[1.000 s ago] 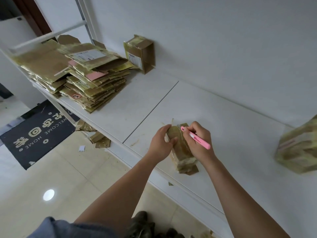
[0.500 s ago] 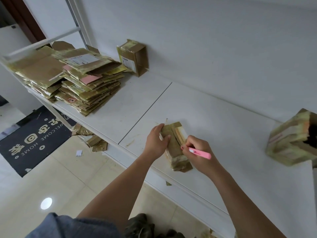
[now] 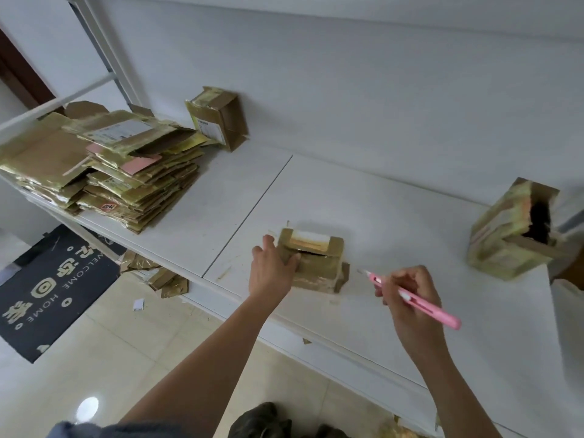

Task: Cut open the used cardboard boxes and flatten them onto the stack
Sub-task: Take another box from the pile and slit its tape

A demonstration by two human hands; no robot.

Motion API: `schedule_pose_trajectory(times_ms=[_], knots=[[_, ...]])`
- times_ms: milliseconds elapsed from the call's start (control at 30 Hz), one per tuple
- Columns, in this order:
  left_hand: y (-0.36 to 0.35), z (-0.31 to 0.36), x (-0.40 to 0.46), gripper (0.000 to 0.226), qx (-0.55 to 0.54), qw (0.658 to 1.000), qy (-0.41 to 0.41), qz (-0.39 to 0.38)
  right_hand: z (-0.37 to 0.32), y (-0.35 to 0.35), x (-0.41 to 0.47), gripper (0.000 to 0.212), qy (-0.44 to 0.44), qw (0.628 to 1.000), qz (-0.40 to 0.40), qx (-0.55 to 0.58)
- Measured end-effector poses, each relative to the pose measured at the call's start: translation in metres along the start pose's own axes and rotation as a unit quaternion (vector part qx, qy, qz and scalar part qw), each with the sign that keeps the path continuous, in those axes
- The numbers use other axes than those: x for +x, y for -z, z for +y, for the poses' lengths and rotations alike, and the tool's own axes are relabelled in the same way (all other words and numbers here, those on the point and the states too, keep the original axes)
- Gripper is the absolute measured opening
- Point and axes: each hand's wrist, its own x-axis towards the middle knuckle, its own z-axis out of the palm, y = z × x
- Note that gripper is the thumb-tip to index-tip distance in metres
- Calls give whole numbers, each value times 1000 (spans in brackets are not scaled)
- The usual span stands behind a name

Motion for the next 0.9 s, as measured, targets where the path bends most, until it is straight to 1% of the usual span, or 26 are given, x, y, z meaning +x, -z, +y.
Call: schedule_pose_trajectory(times_ms=[33, 67, 100, 133, 167, 200, 233, 333, 433, 533, 633, 767, 900], knots=[[-2, 0, -5, 47, 43, 999, -18, 14, 4, 2, 0, 12, -12, 1000, 19, 17], [-4, 0, -10, 46, 94, 993, -60, 38, 7, 3, 0, 12, -27, 998, 37, 38], [-6, -1, -12, 48, 140, 981, -116, 62, 10, 3, 1, 14, -45, 996, 55, 60], [-9, -1, -11, 51, 173, 967, -174, 66, 12, 2, 2, 16, -62, 992, 71, 78], [-10, -1, -7, 53, 190, 956, -219, 41, 14, -1, 3, 18, -78, 989, 84, 92], [-11, 0, -4, 52, 195, 949, -247, 2, 16, -4, 5, 21, -93, 985, 94, 109], [-12, 1, 1, 53, 197, 945, -256, -42, 17, -8, 6, 22, -108, 980, 103, 131], [-12, 2, 15, 70, 206, 941, -231, -138, 18, -20, 13, 21, -129, 966, 94, 204], [-9, 2, 26, 81, 200, 939, -217, -178, 17, -34, 21, 17, -151, 951, 99, 253], [-8, 0, 28, 81, 191, 940, -225, -170, 21, -48, 30, 10, -163, 943, 129, 260], [-11, -1, 24, 80, 188, 940, -237, -155, 26, -60, 35, 14, -163, 949, 134, 234], [-11, -1, 24, 80, 159, 946, -237, -154, 28, -68, 34, 14, -156, 949, 132, 238], [-11, -1, 23, 80, 149, 949, -235, -151, 28, -72, 34, 14, -146, 949, 152, 233]])
